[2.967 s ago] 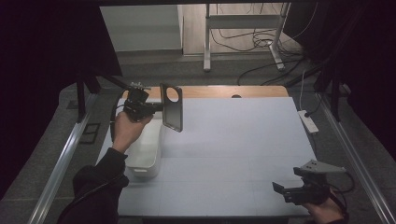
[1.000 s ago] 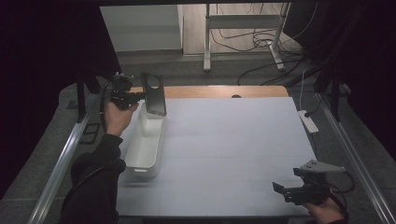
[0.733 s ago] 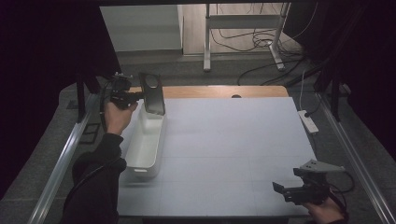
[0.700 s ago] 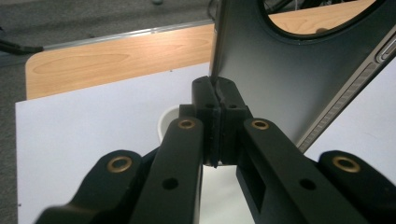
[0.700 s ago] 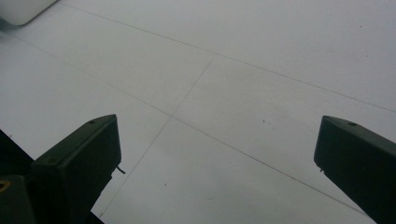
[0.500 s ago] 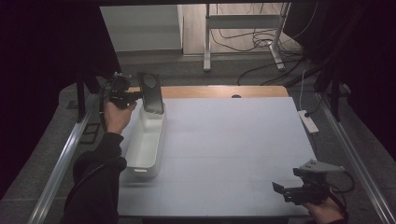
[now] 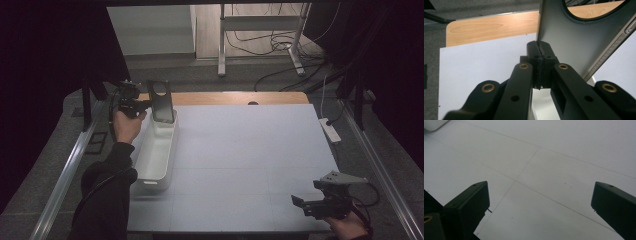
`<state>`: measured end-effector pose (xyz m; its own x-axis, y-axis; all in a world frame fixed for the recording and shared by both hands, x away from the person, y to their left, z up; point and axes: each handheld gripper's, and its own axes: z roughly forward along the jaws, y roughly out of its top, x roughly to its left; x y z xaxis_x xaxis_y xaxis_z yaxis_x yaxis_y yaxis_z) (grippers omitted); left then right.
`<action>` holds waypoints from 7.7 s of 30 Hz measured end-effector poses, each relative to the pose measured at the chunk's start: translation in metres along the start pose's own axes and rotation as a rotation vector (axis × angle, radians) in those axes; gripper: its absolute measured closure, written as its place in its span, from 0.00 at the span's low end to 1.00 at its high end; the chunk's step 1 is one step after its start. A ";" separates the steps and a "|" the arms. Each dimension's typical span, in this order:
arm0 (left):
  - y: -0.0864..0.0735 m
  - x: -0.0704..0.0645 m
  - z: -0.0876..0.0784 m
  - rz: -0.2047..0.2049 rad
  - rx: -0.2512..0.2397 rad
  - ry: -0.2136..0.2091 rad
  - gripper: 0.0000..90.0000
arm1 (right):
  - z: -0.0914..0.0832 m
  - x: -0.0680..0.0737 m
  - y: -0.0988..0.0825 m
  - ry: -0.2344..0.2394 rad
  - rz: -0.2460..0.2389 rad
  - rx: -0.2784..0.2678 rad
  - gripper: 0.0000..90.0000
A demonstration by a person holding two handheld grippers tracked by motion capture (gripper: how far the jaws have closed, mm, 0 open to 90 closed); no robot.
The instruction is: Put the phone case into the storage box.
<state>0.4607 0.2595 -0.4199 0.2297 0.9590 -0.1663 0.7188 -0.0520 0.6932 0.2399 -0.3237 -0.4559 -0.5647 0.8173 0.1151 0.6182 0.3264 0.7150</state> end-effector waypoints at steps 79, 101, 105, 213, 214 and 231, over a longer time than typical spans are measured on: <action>-0.039 -0.016 -0.001 0.122 0.004 -0.231 0.17 | 0.001 0.000 0.000 0.001 -0.001 0.011 0.03; -0.053 -0.030 -0.015 0.224 -0.045 -0.273 0.05 | 0.001 0.000 0.000 0.009 -0.003 0.017 0.02; -0.055 -0.032 -0.018 0.222 -0.051 -0.294 0.04 | 0.001 0.000 0.000 0.009 -0.003 0.017 0.02; -0.153 -0.071 -0.097 0.287 -0.098 -0.420 0.01 | 0.000 0.002 0.000 0.008 -0.013 0.012 0.02; -0.155 -0.071 -0.099 0.287 -0.097 -0.416 0.01 | 0.000 0.002 0.000 0.007 -0.015 0.012 0.02; -0.171 -0.066 -0.113 0.277 -0.115 -0.395 0.01 | 0.000 0.002 0.000 0.006 -0.013 0.012 0.02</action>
<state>0.2485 0.2368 -0.4488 0.6489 0.7333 -0.2028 0.5236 -0.2370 0.8183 0.2384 -0.3221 -0.4558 -0.5760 0.8099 0.1105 0.6177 0.3427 0.7078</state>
